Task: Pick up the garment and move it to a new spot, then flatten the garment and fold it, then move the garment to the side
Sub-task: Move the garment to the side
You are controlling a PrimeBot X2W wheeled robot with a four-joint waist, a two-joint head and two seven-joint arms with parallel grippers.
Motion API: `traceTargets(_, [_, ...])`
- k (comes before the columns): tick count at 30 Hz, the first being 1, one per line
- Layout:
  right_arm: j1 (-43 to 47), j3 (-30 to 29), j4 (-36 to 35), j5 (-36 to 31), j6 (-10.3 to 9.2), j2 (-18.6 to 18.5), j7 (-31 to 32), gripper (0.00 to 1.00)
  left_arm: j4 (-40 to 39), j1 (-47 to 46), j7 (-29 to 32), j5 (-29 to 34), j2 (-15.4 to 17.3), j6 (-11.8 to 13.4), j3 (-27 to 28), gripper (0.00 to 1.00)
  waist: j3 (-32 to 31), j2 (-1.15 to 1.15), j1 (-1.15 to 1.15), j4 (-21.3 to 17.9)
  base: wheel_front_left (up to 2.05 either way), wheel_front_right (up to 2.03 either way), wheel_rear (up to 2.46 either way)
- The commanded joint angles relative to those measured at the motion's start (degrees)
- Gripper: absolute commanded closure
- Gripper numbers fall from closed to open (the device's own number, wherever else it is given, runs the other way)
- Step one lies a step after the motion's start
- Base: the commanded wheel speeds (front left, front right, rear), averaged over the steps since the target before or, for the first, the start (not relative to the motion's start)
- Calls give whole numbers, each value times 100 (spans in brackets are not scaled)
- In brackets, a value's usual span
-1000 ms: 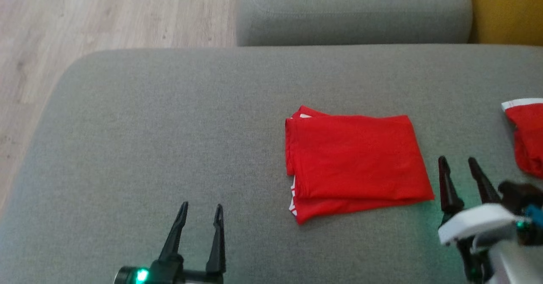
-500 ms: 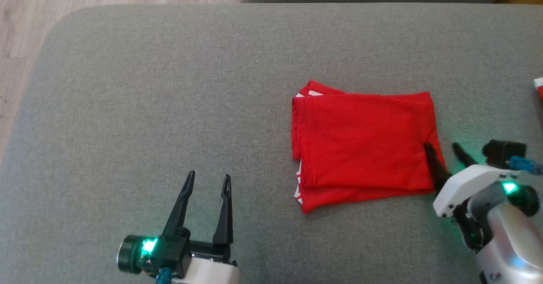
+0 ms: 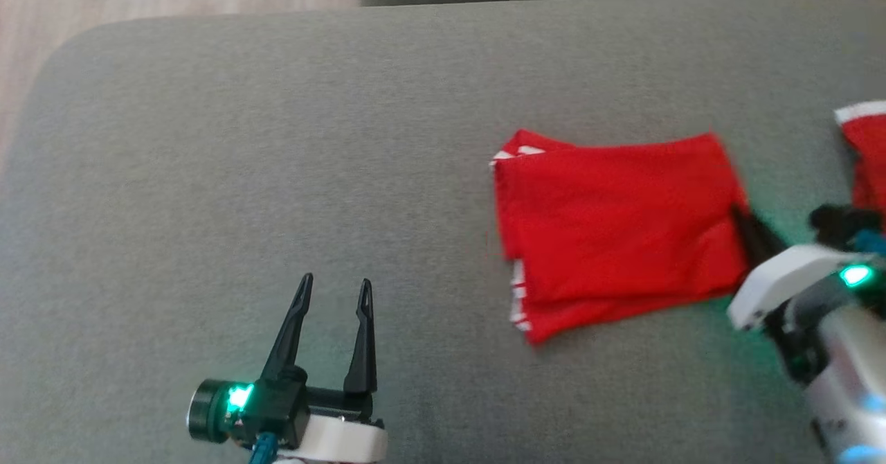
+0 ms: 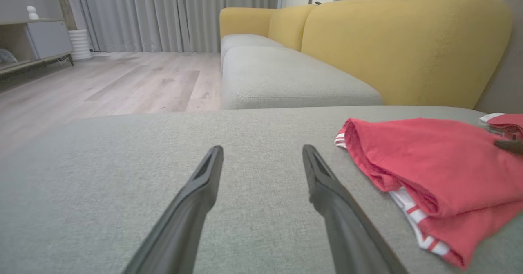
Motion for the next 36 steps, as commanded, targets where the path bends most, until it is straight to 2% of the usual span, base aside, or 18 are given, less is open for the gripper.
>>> traceTargets(1, [-299,-21,-275,-93,39,-352,-86,100,-182,-122,-29,-20,-36,8,195,0,78,0,0,-261,0,0,0])
traceTargets(8, [-688,-290,-653,-313,39,-1090,179,100,-191,-361,-29,161,-36,-39,86,0,294,0,0,-766,0,0,0])
traceTargets(16, [-916,-690,-1089,-635,39,-1731,565,100,-211,-565,-29,244,-36,-27,19,0,489,0,0,-1015,0,0,0])
traceTargets(29, [-1099,-1646,-1584,-927,39,-2341,1082,100,-219,-727,-29,281,-36,-23,-17,0,707,0,0,-932,0,0,0])
traceTargets(33, [-1051,-1889,-1610,-1018,39,-2424,1224,100,-210,-740,-29,269,-36,-19,-2,0,718,0,0,-890,0,0,0])
traceTargets(34, [-1027,-1961,-1597,-1047,39,-2426,1274,93,-205,-744,-29,264,-36,-21,-5,0,711,0,0,-877,0,0,0])
traceTargets(35, [-993,-2026,-1583,-1096,39,-2424,1326,61,-196,-745,-29,255,-36,-22,-8,0,698,0,0,-865,0,0,0])
traceTargets(36, [-958,-2092,-1564,-1163,39,-2413,1381,0,-187,-746,-29,244,-36,-21,-11,0,681,0,0,-853,0,0,0])
